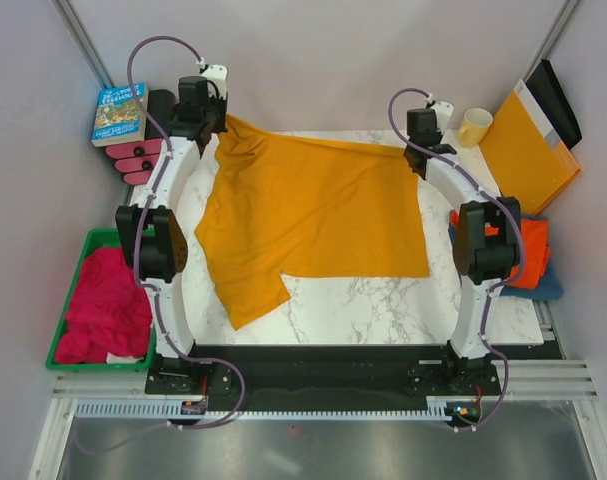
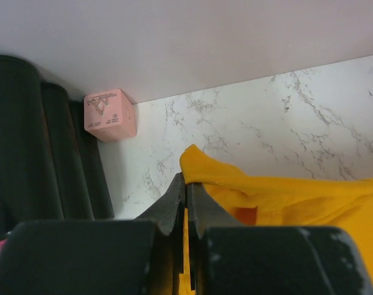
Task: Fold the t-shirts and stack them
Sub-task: Fold the flattened tshirt in 1/3 of the way
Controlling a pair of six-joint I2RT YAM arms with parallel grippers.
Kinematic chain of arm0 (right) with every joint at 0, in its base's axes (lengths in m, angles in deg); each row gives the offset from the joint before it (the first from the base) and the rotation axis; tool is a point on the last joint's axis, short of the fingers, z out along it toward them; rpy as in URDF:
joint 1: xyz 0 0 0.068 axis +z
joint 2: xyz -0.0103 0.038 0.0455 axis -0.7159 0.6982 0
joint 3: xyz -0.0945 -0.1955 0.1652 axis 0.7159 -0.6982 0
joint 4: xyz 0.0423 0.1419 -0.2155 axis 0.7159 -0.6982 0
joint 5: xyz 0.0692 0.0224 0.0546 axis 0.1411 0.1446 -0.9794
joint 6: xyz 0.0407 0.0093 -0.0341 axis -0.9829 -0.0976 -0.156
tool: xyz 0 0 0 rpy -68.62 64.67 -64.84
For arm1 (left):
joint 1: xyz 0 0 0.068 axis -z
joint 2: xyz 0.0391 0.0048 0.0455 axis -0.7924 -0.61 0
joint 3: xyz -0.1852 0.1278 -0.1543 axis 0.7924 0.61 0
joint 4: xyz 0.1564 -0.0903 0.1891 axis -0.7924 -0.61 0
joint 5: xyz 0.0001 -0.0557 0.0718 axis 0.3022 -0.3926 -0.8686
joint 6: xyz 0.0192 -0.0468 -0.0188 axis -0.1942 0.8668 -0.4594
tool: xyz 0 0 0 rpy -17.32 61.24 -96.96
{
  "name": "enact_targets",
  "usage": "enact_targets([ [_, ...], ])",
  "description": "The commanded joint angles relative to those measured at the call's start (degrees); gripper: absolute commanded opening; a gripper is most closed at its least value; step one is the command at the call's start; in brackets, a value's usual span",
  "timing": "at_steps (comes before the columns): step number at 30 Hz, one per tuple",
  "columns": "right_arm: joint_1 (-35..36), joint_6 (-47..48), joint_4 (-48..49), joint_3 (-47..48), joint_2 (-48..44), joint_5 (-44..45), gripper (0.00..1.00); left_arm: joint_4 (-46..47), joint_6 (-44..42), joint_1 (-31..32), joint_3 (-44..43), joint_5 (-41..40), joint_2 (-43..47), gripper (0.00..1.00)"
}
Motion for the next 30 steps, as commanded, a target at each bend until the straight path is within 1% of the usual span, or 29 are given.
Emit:
enact_targets([
  [1,0.14,-0.91,1.39,-5.25,-4.84,2.38,0.00,2.21,2.67,-0.16,7.53,1.19,7.53,0.02],
  [2,0.23,-1.17,1.30,-6.22,-5.89,2.55,0.00,2.30,2.75,-0.16,9.13,2.41,8.41,0.02],
  [7,0.23,-1.70,2.09,-13.17,-8.45,3.34,0.00,4.23,2.23,-0.16,20.72,1.90,14.91,0.02],
  [10,0.23,-2.31,2.01,-16.42,-9.77,3.44,0.00,4.59,1.96,-0.33,25.13,1.63,17.81,0.02],
  [15,0.23,-3.28,2.27,-20.46,-11.27,3.70,0.00,4.76,1.26,-0.51,30.05,1.63,20.29,0.02],
  [19,0.23,-3.02,2.44,-19.68,-8.90,3.88,0.00,5.82,0.65,-0.60,33.22,1.54,20.64,0.02],
  [23,0.23,-2.76,0.34,-16.61,-5.73,4.05,0.00,6.43,0.47,-0.68,35.07,1.63,19.94,0.02],
  [27,0.23,-4.25,-0.63,-16.95,-4.68,3.53,0.00,6.70,0.03,-0.77,36.83,1.63,18.97,0.02],
  [30,0.15,-5.82,-2.21,-17.74,-4.50,3.00,0.00,6.79,-0.23,-1.12,37.36,-0.21,17.92,0.02],
])
